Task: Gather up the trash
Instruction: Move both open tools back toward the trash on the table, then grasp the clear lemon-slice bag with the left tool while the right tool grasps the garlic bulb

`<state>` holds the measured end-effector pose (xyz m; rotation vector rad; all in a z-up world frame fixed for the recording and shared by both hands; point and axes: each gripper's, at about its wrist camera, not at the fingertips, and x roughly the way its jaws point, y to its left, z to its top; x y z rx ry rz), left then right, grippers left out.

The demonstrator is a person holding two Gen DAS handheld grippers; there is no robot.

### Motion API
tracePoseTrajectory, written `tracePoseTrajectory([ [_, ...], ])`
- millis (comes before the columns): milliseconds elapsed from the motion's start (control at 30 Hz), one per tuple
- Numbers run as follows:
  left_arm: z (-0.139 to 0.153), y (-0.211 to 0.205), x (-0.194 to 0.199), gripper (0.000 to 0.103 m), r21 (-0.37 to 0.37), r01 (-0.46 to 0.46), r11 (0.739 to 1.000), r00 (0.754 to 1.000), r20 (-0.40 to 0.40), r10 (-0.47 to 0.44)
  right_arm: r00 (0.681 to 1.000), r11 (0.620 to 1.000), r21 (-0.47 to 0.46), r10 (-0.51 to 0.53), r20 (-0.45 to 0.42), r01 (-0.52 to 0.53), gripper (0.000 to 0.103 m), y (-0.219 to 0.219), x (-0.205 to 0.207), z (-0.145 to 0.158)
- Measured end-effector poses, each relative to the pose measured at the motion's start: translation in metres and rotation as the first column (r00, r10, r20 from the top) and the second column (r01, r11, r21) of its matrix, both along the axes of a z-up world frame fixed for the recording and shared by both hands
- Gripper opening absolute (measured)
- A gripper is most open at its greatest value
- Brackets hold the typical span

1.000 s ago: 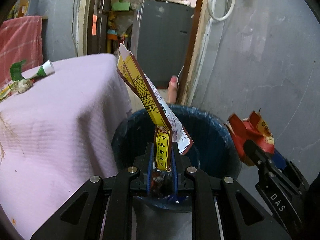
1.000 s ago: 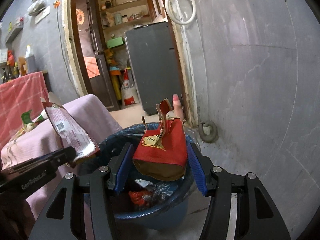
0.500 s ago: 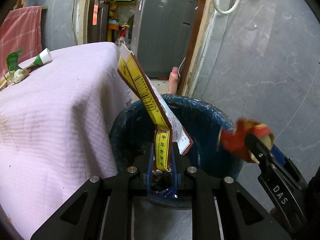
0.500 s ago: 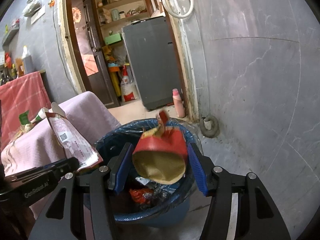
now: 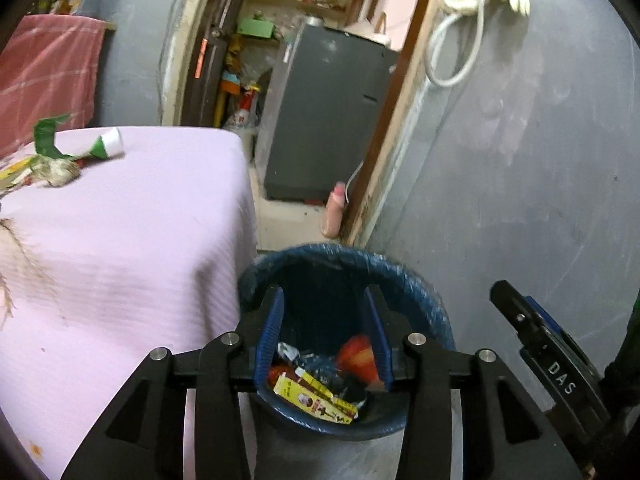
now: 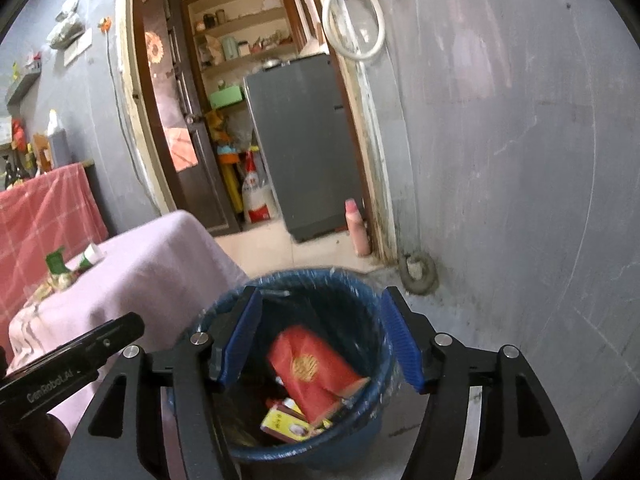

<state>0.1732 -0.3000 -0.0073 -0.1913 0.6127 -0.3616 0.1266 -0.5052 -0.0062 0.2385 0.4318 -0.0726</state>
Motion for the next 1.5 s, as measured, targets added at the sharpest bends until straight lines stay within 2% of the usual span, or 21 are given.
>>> tracePoseTrajectory([
  [67,0.011,0.01,0.0,0.042,-0.014,-0.017,1.0,1.0,0.021,0.017,1.0,1.0,-0.014,-0.003,0.026,0.003,0.07,0.005,-0.002,0.009],
  [167,0.032,0.027,-0.002,0.055,-0.017,-0.05,0.999,0.996,0.079,0.051,0.997,1.0,-0.027,0.002,0.076,0.0,0.075,0.013,-0.005,0.024],
  [233,0.043,0.036,-0.003,0.06,-0.007,-0.063,0.998,0.991,0.117,0.064,0.994,0.999,-0.032,0.006,0.106,-0.003,0.08,0.02,-0.006,0.035],
  [333,0.056,0.054,-0.005,0.081,0.002,-0.092,0.996,0.983,0.157,0.09,0.988,0.999,-0.03,0.017,0.155,-0.013,0.088,0.032,-0.007,0.05],
  [400,0.064,0.071,-0.009,0.087,-0.013,-0.119,0.993,0.975,0.19,0.119,0.983,0.999,-0.029,0.027,0.183,-0.022,0.096,0.04,-0.007,0.058],
  [433,0.066,0.077,-0.01,0.091,-0.016,-0.127,0.992,0.972,0.196,0.128,0.98,0.999,-0.028,0.035,0.198,-0.03,0.103,0.044,-0.007,0.062],
  [467,0.069,0.083,-0.01,0.094,-0.02,-0.134,0.991,0.97,0.2,0.135,0.976,0.999,-0.027,0.044,0.215,-0.039,0.103,0.05,-0.006,0.066],
  [733,0.083,0.137,-0.018,0.098,-0.012,-0.208,0.978,0.949,0.238,0.205,0.959,0.992,-0.029,0.125,0.255,-0.122,0.103,0.096,0.007,0.084],
  [900,0.088,0.175,-0.023,0.098,0.003,-0.268,0.963,0.932,0.253,0.258,0.945,0.981,-0.071,0.192,0.265,-0.179,0.103,0.134,0.015,0.093],
  [1267,0.071,0.284,-0.011,0.098,0.054,-0.422,0.905,0.89,0.215,0.402,0.926,0.948,-0.102,0.318,0.204,-0.303,0.103,0.209,0.055,0.088],
  [1500,0.053,0.334,0.015,0.098,0.11,-0.449,0.887,0.89,0.148,0.432,0.914,0.921,-0.108,0.386,0.124,-0.374,0.103,0.254,0.085,0.082],
])
